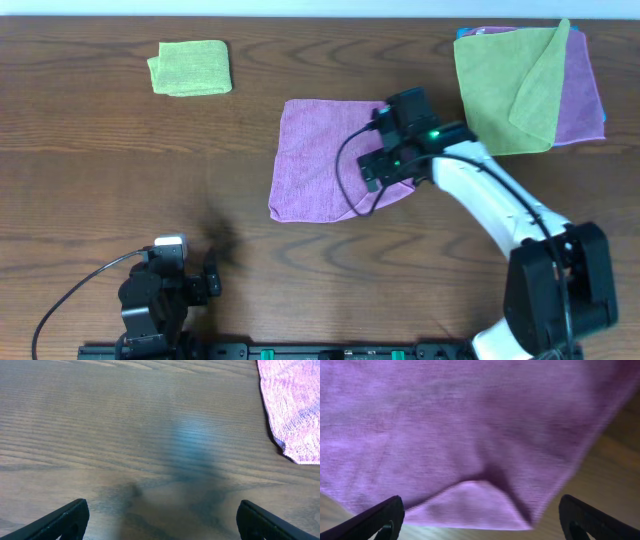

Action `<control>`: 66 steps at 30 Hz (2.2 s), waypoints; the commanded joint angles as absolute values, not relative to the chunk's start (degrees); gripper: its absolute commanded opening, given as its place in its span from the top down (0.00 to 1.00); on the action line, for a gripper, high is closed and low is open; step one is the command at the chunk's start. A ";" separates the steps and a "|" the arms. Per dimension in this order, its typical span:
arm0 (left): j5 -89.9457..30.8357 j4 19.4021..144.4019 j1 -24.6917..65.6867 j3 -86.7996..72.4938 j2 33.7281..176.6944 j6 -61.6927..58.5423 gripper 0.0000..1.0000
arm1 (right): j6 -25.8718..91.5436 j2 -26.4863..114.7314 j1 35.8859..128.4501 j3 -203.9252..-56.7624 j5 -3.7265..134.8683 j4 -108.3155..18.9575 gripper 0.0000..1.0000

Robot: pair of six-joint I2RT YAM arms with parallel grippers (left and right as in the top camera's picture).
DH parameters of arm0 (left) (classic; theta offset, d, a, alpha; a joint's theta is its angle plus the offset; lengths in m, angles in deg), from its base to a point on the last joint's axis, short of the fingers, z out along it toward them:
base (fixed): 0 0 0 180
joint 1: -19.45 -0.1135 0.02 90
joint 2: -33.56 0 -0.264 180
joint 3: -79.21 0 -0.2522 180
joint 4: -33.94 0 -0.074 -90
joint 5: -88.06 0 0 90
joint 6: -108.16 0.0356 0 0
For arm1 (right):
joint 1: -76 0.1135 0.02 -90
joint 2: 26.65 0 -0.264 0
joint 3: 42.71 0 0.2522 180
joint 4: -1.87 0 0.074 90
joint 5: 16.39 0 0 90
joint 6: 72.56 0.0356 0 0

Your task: Fold the cloth

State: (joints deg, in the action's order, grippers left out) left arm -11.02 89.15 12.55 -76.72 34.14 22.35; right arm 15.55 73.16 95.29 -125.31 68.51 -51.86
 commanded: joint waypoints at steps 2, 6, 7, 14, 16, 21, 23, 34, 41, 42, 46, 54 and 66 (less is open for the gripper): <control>-12.09 88.99 12.84 -77.53 33.82 20.18 0.05 | 7.72 72.98 91.60 -124.96 63.00 -52.45 0.04; -12.07 89.02 12.84 -77.53 33.82 19.20 0.05 | 3.90 73.86 90.16 -124.96 59.20 -53.37 0.06; -12.07 89.02 12.84 -77.53 33.82 19.20 0.05 | 3.18 74.25 90.07 -124.93 58.57 -53.52 0.06; -12.07 89.04 12.84 -77.53 33.82 19.20 0.05 | 0.40 77.99 90.05 -124.93 56.64 -54.96 0.07; -12.07 89.06 12.84 -77.53 33.82 19.20 0.05 | -0.21 78.67 90.05 -124.93 56.36 -55.14 0.08; -12.07 89.26 12.84 -77.53 33.82 19.20 0.05 | -0.67 79.24 90.05 -124.93 55.72 -55.01 0.20; -12.07 89.32 12.84 -77.53 33.82 19.20 0.05 | -1.06 79.26 90.05 -124.93 55.51 -55.03 0.28; -12.07 89.43 12.84 -77.53 33.82 19.20 0.05 | -1.94 81.33 90.07 -124.91 54.87 -55.03 0.34; -12.07 89.43 12.84 -77.51 33.82 19.20 0.05 | -2.40 82.45 90.07 -124.91 54.72 -54.77 0.37; -12.07 89.43 12.84 -77.53 33.82 19.20 0.05 | -2.40 82.45 90.07 -124.91 54.74 -54.68 0.39; -12.07 89.43 12.84 -77.53 33.82 19.20 0.05 | -2.40 82.45 90.05 -124.91 54.74 -54.42 0.43; -12.07 89.43 12.84 -77.51 33.82 19.20 0.05 | -2.42 82.75 90.05 -124.91 54.74 -53.04 0.44; -12.07 89.43 12.84 -77.51 33.82 19.20 0.05 | -2.35 84.46 90.07 -125.00 54.72 -54.07 0.96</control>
State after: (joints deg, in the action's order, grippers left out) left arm -11.20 89.24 12.55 -76.72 34.14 19.64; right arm -2.11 83.89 90.31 -125.20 55.48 -53.56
